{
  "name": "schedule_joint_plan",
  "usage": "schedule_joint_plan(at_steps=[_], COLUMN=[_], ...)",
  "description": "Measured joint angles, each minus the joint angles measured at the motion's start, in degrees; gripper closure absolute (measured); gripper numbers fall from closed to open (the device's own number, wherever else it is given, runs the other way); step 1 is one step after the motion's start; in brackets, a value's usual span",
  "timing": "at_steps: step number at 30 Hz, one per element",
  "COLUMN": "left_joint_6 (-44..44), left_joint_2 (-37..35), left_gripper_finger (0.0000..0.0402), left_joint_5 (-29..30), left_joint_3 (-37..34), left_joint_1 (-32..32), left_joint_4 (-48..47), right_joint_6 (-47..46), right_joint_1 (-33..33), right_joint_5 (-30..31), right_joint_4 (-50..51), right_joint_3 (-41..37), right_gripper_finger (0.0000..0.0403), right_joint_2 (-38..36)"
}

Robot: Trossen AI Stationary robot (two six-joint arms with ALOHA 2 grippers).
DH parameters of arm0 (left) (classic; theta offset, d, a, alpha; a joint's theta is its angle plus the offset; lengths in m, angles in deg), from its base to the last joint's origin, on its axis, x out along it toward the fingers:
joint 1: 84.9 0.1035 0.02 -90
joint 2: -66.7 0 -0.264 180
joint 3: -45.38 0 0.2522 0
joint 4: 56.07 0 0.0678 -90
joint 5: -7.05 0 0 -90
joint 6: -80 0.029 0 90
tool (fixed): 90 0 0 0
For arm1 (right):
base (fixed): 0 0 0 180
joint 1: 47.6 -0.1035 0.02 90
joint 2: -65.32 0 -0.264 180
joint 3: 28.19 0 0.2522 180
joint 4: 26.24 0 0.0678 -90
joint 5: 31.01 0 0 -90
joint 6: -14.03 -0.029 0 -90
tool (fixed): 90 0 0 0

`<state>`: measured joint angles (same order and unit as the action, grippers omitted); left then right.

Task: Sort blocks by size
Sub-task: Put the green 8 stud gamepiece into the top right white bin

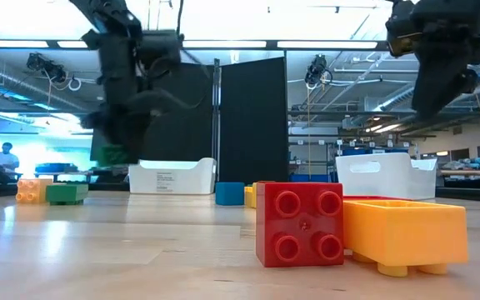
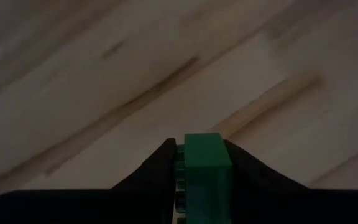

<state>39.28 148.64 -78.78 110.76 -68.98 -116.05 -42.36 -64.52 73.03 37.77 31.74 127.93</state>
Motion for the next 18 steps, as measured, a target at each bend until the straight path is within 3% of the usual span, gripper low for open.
schedule_joint_plan(at_steps=[6, 11, 18], left_joint_6=[3.02, 4.78, 11.52], left_joint_2=[-0.03, 0.68, 11.04], left_gripper_finger=[0.0287, 0.0286, 0.0291], left_joint_5=[0.44, 1.21, 1.31], left_joint_3=[7.28, 14.13, 30.12], left_joint_1=[0.0, 0.0, 0.0], left_joint_4=[-0.02, -0.2, -4.45], right_joint_6=[-1.38, -5.04, -12.14], right_joint_1=[-2.36, -6.66, -12.85], right_joint_5=[0.08, 4.61, 10.94], right_joint_4=[3.64, 5.2, 8.08], right_joint_3=[0.0, 0.0, 0.0], right_gripper_finger=[0.0205, 0.0204, 0.0206], right_joint_2=[0.0, 0.0, -0.02])
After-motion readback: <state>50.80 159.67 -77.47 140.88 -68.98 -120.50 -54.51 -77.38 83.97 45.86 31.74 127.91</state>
